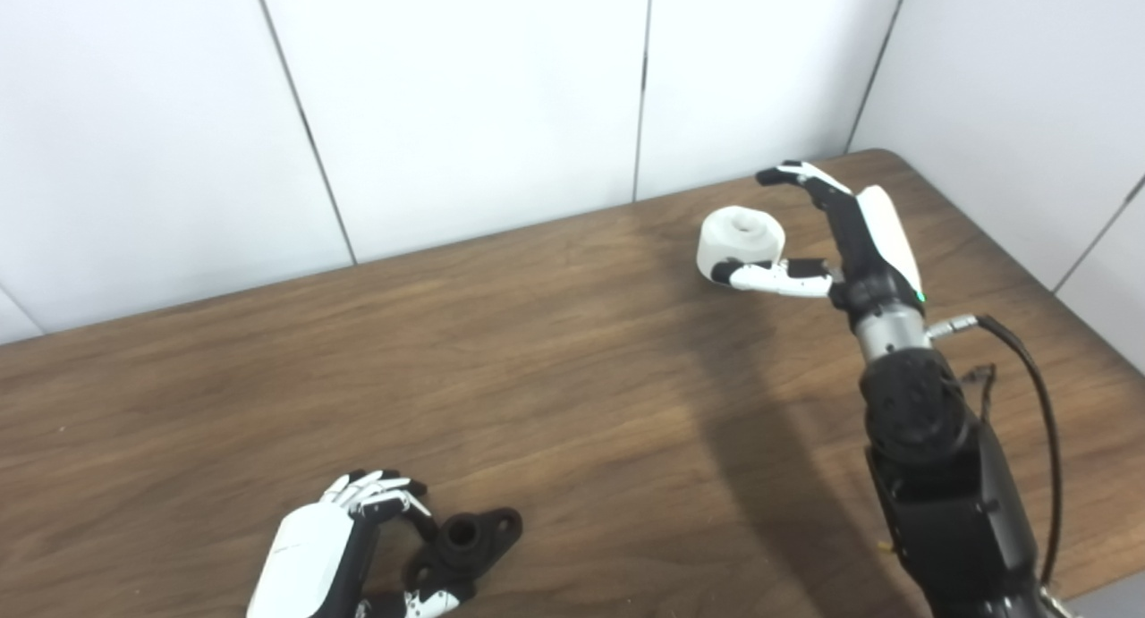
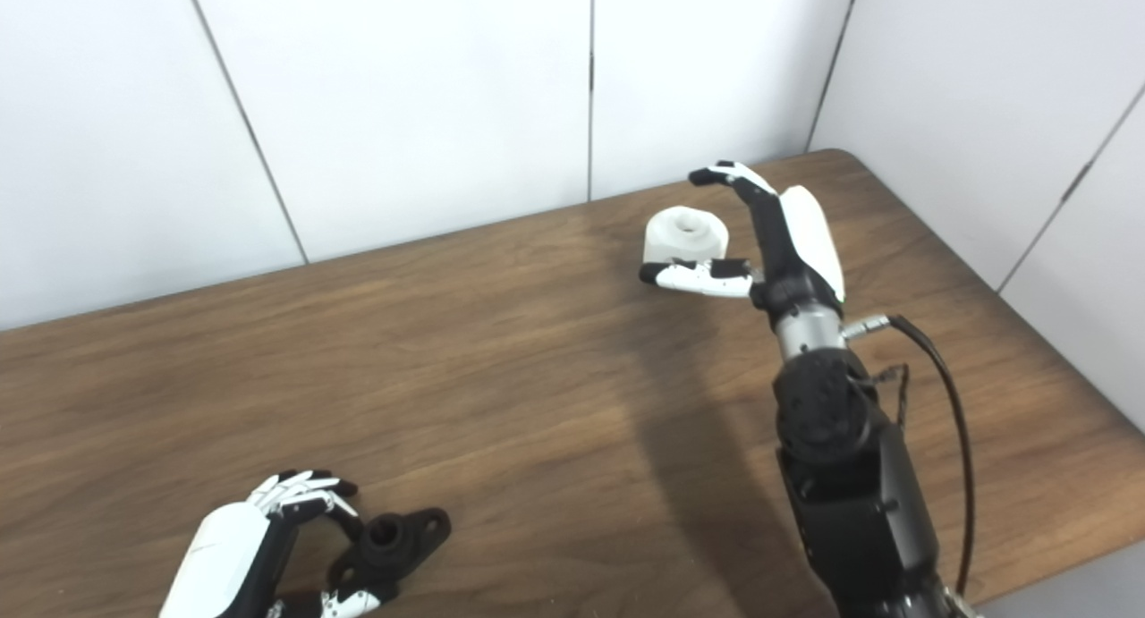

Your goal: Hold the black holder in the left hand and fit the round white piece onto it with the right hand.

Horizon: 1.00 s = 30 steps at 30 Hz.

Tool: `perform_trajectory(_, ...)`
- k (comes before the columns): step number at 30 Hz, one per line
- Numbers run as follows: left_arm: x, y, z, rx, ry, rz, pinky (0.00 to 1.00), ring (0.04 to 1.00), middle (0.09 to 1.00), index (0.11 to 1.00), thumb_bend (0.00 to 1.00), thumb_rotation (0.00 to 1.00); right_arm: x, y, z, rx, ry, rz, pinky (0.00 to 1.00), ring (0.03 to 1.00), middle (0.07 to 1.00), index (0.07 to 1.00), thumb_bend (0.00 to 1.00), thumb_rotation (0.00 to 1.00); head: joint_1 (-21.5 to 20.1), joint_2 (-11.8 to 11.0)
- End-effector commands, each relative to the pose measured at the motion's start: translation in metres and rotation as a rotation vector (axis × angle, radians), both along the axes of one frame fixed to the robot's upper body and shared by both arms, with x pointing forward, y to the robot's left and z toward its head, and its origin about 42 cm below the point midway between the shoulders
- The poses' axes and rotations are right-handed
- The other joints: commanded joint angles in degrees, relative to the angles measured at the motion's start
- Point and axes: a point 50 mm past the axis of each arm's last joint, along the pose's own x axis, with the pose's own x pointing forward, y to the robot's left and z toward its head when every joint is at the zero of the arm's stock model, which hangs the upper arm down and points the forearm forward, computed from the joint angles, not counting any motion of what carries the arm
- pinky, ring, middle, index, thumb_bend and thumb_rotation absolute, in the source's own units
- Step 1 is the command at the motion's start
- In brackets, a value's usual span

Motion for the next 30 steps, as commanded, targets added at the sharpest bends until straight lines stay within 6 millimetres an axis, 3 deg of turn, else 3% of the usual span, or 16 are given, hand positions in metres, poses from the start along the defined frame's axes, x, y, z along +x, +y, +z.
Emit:
perform_trajectory(1, -0.004, 0.007, -0.004, 0.027, 0.028, 0.002, 0.91, 0.824, 0.745, 0.485, 0.52, 0.04, 0.01, -0.009, 0.024, -0.062, -0.057, -0.021, 0.89, 0.916, 0.909, 0.75, 0.87, 0.27, -0.04, 0.06)
perform_trajectory(15, -0.005, 0.007, -0.007, 0.03, 0.027, 0.007, 0.88, 0.817, 0.74, 0.484, 0.52, 0.04, 0.066, -0.047, 0.035, -0.205, 0.155, -0.056, 0.99, 1.0, 0.98, 0.765, 0.91, 0.26, -0.14, -0.7)
perform_trajectory(30, -0.007, 0.005, -0.007, 0.017, 0.03, 0.007, 0.89, 0.82, 0.743, 0.484, 0.52, 0.04, 0.091, -0.064, 0.041, -0.311, 0.406, -0.07, 1.0, 1.0, 0.999, 0.82, 0.99, 0.31, 0.5, -0.33)
